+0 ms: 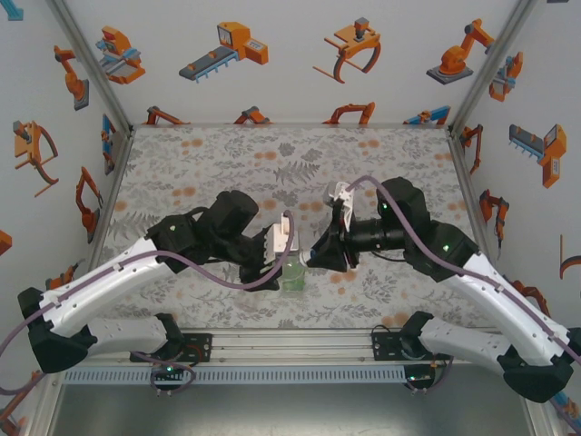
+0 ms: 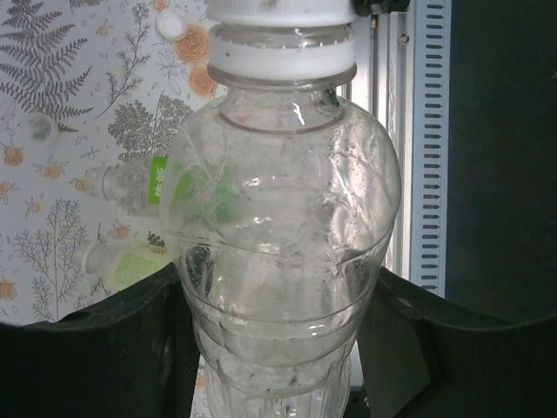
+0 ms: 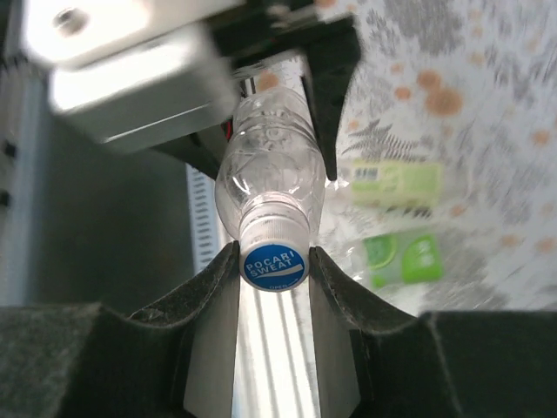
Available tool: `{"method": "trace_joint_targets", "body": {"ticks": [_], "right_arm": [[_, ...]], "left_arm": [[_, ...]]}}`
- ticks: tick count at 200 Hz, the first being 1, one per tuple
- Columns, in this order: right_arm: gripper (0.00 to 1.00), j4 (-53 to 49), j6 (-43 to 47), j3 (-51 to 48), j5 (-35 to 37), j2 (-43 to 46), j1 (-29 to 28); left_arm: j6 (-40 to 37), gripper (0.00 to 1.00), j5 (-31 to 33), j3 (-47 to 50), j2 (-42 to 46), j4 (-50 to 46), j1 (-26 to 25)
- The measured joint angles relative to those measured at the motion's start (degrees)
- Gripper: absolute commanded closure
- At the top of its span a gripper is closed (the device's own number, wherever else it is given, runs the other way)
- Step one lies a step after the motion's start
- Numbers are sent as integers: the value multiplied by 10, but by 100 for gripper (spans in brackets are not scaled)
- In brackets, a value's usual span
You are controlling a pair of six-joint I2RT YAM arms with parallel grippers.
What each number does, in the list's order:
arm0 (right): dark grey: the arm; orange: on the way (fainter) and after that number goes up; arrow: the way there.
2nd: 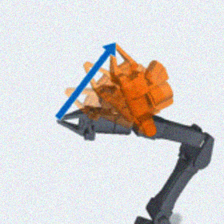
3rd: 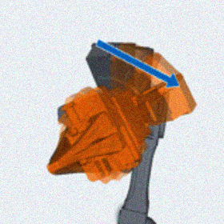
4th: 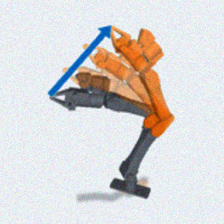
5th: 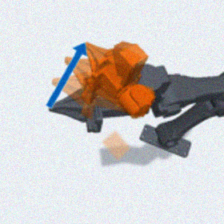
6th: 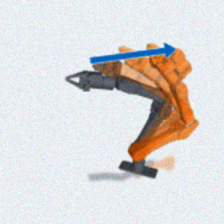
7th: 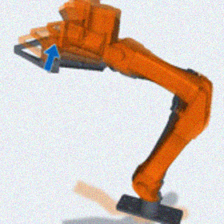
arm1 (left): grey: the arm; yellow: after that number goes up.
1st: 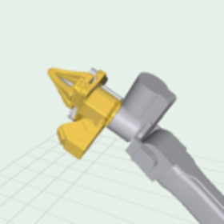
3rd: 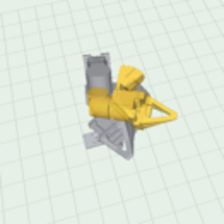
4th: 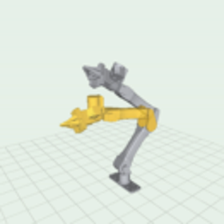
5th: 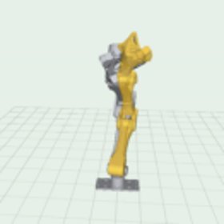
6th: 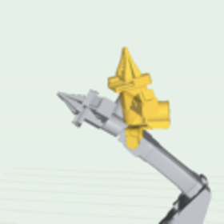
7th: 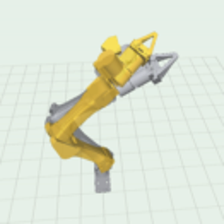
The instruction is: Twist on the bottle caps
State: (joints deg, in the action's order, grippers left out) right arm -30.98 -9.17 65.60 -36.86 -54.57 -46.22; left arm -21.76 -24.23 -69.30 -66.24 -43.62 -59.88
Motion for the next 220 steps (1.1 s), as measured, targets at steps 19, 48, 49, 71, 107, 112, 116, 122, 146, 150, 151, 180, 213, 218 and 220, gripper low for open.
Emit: {"method": "trace_joint_targets", "body": {"ticks": [19, 48, 49, 71, 107, 112, 116, 122, 146, 150, 151, 180, 213, 218, 220], "right_arm": [[100, -2, -133, -2, 34, -1, 0], [91, -28, -371, -7, 82, -9, 0], [91, -28, -379, -8, 83, -10, 0], [89, -12, -553, -54, 93, -4, 2], [81, -1, -687, -87, 100, -3, 2], [78, -2, -693, -87, 101, -3, 2], [76, -3, -696, -86, 102, -3, 2], [74, -3, -699, -85, 102, -3, 2], [60, -28, -690, -62, 112, -12, 2], [57, -36, -685, -54, 115, -14, 2], [57, -37, -685, -53, 115, -15, 2], [40, -60, -625, 1, 132, -35, 2], [37, -102, -522, 71, 167, -37, 2], [37, -104, -510, 78, 171, -36, 2], [37, -105, -505, 81, 172, -36, 2]], "left_arm": [[2, 100, 6, 0, -3, 1, 0], [2, 100, 16, 0, -5, -7, 0], [2, 100, 17, 0, -5, -8, 0], [1, 100, 28, 0, -10, -31, 0], [2, 100, 41, 1, -19, -52, 0], [2, 100, 42, 1, -19, -52, 0], [2, 100, 42, 1, -19, -52, 0], [2, 100, 43, 1, -19, -51, 0], [2, 100, 43, 1, -19, -43, 0], [2, 100, 43, 1, -19, -40, 0], [2, 100, 43, 1, -19, -40, 0], [1, 100, 27, 0, -18, 11, -3], [2, 100, 21, 0, -18, 31, -4], [2, 100, 20, 0, -18, 32, -4], [2, 100, 20, 0, -18, 33, -4]]}}
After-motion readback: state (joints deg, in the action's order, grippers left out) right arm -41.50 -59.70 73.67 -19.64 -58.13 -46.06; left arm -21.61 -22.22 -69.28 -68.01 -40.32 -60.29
